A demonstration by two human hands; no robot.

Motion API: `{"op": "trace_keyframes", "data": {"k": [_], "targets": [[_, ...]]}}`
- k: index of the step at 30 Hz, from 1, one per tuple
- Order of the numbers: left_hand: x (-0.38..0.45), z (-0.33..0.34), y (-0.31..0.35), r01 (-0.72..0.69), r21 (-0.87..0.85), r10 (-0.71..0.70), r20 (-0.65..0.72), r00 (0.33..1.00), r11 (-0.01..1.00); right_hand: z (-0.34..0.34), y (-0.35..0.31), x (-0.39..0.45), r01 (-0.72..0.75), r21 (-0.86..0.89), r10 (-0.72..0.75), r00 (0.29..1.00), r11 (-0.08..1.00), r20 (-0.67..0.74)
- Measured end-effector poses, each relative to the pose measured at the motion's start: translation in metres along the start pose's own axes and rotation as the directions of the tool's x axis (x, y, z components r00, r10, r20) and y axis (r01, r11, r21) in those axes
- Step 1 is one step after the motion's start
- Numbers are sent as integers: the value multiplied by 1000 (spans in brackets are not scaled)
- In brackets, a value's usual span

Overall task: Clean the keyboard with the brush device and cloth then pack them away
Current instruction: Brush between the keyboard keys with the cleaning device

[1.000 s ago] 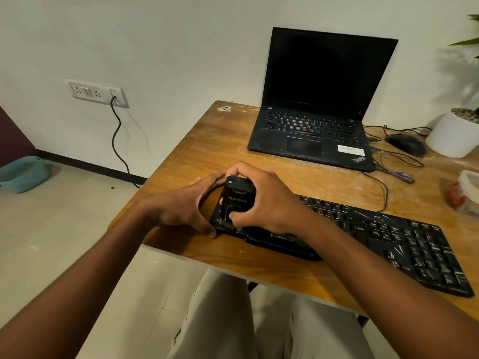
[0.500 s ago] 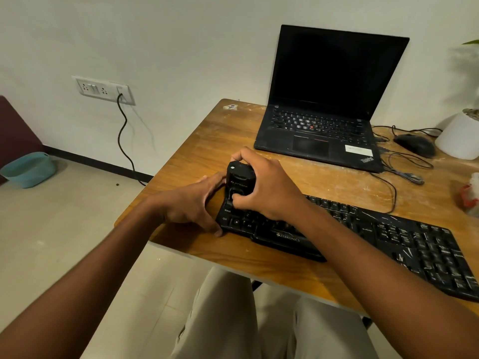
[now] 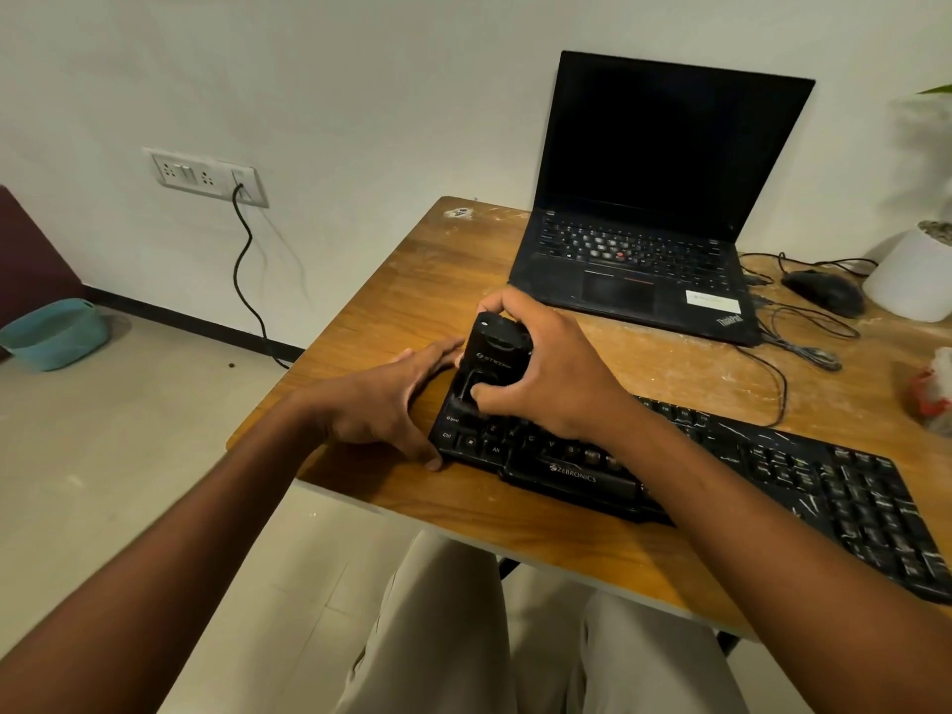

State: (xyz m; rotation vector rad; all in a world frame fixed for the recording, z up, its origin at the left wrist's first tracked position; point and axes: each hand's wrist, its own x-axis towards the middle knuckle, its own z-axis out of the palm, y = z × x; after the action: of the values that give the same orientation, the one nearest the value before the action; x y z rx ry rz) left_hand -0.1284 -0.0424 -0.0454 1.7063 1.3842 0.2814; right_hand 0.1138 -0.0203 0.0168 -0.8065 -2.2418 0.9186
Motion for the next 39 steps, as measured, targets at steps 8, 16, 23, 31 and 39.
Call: {"op": "trace_keyframes", "data": {"k": [8,16,23,31,39], "targets": [[-4,1,3,11,-25,-11,1,1000,1000,-9,10,-12,-59,-45,59,998,997,-1],[-5,0,3,-2,-19,3,2,1000,1000,-19,3,-24,-125,69,111,977,990,184],[-3,1,2,2,-49,-2,8,1000,999,-27,9,-18,-133,-24,132,991,991,-11],[-2,1,2,-1,-36,1,11,1000,999,-33,10,-33,-219,26,213,964,975,158],[-4,1,4,1,-35,-1,4,1000,999,-38,12,-27,-273,76,273,962,959,12]]}}
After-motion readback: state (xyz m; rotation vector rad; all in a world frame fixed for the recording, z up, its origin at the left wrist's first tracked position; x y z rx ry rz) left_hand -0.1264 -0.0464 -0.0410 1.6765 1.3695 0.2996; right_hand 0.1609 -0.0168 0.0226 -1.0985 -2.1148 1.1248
